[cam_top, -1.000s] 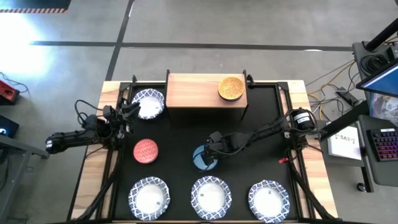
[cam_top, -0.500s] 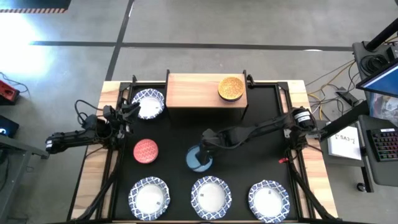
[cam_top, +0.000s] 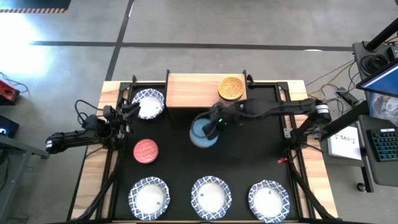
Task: Place and stack bowls onto a shelf
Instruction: Stack the light blue bowl on top of the yellow stacked bowls on the shelf
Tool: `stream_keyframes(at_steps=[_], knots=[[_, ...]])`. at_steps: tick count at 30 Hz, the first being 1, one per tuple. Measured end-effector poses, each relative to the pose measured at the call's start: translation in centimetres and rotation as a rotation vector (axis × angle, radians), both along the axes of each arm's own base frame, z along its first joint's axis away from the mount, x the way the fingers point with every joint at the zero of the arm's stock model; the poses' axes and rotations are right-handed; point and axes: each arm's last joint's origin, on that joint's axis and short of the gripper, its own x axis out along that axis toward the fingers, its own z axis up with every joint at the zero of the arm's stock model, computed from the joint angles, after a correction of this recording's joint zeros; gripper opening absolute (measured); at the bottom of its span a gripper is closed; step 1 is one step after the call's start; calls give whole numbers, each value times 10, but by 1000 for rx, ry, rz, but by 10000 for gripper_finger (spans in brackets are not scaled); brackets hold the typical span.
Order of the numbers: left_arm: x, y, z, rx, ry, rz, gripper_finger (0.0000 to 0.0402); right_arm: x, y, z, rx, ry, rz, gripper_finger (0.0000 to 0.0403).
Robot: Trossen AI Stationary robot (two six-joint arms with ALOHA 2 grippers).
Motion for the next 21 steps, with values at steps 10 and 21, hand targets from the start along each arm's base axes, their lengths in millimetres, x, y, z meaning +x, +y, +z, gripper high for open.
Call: stream_keyframes(at_steps=[10,21], knots=[[0,0,-1,-1,7,0,82,-47,-39,41,-148,-57,-199,13],[0,0,-1,-1,7,0,82,-77,-84,43,-297,98,-401,13]])
